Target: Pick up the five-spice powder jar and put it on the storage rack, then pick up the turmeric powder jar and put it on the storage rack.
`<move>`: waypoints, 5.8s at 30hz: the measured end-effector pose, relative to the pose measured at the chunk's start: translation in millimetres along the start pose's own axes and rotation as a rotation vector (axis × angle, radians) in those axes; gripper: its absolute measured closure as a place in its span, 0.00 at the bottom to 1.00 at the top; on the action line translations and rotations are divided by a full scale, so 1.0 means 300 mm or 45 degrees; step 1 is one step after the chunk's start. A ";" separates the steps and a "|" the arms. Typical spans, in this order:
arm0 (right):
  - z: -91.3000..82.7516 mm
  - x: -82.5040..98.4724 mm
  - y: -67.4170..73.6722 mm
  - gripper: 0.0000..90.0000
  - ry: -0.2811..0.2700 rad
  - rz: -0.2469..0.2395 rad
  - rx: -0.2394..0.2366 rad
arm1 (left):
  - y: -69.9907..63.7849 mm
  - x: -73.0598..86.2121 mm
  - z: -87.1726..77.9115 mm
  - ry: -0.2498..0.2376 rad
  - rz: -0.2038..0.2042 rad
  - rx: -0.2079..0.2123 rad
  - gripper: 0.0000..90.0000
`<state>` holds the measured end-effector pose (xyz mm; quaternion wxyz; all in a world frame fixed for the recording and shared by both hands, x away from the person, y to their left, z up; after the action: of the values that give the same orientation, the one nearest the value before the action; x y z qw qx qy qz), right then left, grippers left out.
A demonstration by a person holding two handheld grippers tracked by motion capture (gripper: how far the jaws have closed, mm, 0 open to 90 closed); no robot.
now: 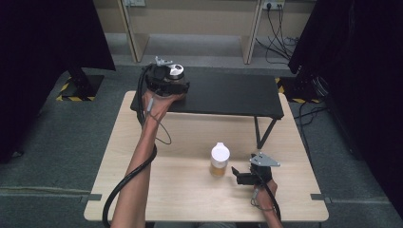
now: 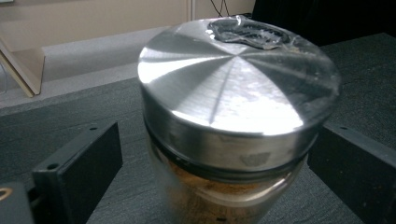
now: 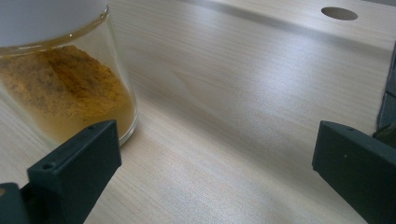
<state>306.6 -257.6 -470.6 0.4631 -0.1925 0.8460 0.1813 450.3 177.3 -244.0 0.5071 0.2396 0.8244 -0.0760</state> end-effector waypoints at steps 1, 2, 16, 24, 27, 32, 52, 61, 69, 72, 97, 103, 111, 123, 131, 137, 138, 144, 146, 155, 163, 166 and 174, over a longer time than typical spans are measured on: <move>0.000 0.000 0.000 0.01 0.001 0.001 0.000 | -0.001 0.000 0.000 -0.002 -0.001 0.001 0.03; 0.000 0.000 0.000 0.01 0.001 0.000 -0.001 | -0.001 0.000 0.000 0.000 -0.002 0.003 0.03; 0.000 0.000 0.002 0.01 0.000 -0.003 0.002 | -0.013 0.001 -0.001 0.008 0.009 0.001 0.03; 0.001 -0.001 0.002 0.01 0.003 -0.005 0.002 | -0.011 0.003 -0.027 0.008 0.033 0.001 0.02; 0.002 -0.001 0.003 0.01 0.005 -0.010 0.002 | -0.013 0.013 -0.038 0.002 0.043 0.011 0.02; 0.002 -0.002 0.002 0.01 0.007 -0.009 0.000 | -0.012 0.035 -0.062 -0.016 0.066 0.044 0.02; 0.002 -0.003 0.003 0.01 0.008 -0.009 0.003 | -0.021 0.172 -0.236 -0.120 0.150 0.152 0.01; 0.003 -0.004 0.003 0.01 0.012 -0.011 0.002 | -0.033 0.285 -0.316 -0.180 0.179 0.208 0.00; 0.003 -0.004 0.004 0.01 0.013 -0.013 0.004 | -0.058 0.401 -0.344 -0.213 0.190 0.247 0.00; 0.004 -0.005 0.005 0.01 0.014 -0.014 0.004 | -0.068 0.446 -0.346 -0.211 0.203 0.251 0.01; 0.004 -0.005 0.007 0.01 0.016 -0.017 0.008 | -0.076 0.816 -0.146 -0.065 0.143 0.244 0.00; 0.004 -0.005 0.008 0.01 0.016 -0.019 0.008 | -0.078 0.863 -0.104 -0.046 0.103 0.264 0.00; 0.004 -0.005 0.008 0.01 0.016 -0.021 0.010 | -0.113 0.887 -0.074 -0.006 0.156 0.262 0.00; 0.004 -0.006 0.009 0.01 0.018 -0.023 0.010 | -0.116 0.925 -0.065 -0.021 0.148 0.242 0.00; 0.004 -0.005 0.011 0.01 0.018 -0.026 0.011 | -0.110 0.931 -0.068 -0.038 0.145 0.250 0.00; 0.006 -0.007 0.016 0.01 0.024 -0.045 0.014 | -0.119 0.931 -0.069 -0.039 0.171 0.242 0.00; 0.007 -0.007 0.016 0.01 0.025 -0.046 0.015 | -0.120 0.931 -0.070 -0.040 0.171 0.240 0.00; 0.007 -0.008 0.020 0.01 0.029 -0.049 0.018 | -0.121 0.931 -0.070 -0.038 0.169 0.236 0.00; 0.007 -0.008 0.021 0.01 0.028 -0.051 0.019 | -0.122 0.930 -0.069 -0.035 0.173 0.235 0.00; 0.006 -0.006 0.023 0.01 0.026 -0.054 0.024 | -0.123 0.928 -0.069 -0.032 0.173 0.234 0.00; 0.007 -0.007 0.022 0.01 0.026 -0.051 0.022 | -0.122 0.929 -0.069 -0.033 0.172 0.237 0.00; 0.006 -0.006 0.020 0.01 0.025 -0.049 0.021 | -0.122 0.929 -0.069 -0.033 0.174 0.237 0.00; 0.006 -0.006 0.020 0.01 0.023 -0.050 0.022 | -0.123 0.929 -0.069 -0.033 0.176 0.236 0.00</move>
<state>305.8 -251.4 -469.2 0.4604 -0.2067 0.8478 0.1633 313.0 241.2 -481.6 0.4975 0.3408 0.7886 -0.1199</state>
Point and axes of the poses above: each handheld gripper's, and its own axes: z roughly forward along the jaws, x roughly out of its underside, y roughly to its left, the point moved 4 cm from there along z, roughly forward along the jaws, and after that the axes turned 10 degrees about z, right-handed, at the moved point
